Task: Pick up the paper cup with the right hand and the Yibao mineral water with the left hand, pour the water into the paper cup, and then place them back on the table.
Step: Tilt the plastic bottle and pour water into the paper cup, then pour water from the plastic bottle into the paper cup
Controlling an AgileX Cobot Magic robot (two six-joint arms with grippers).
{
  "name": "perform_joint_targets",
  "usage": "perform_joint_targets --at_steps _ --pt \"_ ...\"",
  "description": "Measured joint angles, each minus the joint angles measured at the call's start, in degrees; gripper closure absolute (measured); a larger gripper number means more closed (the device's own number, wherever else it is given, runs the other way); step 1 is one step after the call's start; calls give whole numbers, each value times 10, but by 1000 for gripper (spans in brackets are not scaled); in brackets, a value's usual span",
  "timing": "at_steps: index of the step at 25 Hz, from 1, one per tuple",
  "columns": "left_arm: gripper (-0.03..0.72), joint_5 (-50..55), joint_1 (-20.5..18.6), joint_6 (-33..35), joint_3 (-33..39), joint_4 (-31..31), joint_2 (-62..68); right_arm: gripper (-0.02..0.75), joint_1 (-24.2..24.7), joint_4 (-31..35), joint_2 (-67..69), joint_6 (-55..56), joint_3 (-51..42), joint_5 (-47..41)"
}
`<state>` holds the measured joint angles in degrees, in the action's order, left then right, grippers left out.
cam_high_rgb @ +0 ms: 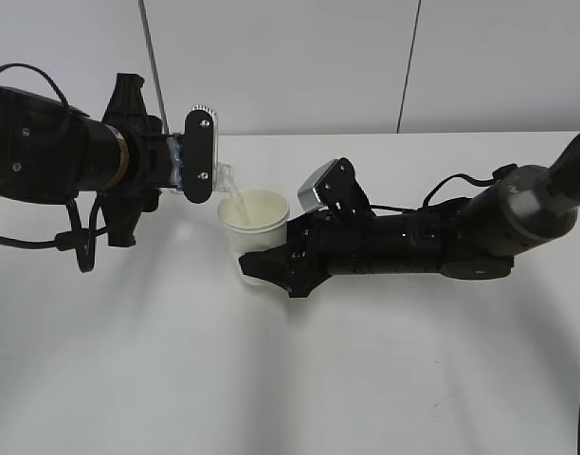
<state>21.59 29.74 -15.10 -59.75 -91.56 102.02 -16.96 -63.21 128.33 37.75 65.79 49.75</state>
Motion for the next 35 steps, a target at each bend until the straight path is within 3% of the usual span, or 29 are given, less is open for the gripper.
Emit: perform_joint_targets --at_steps 35 --pt "332 4 0 0 0 -30 0 234 0 -2 0 0 0 -1"
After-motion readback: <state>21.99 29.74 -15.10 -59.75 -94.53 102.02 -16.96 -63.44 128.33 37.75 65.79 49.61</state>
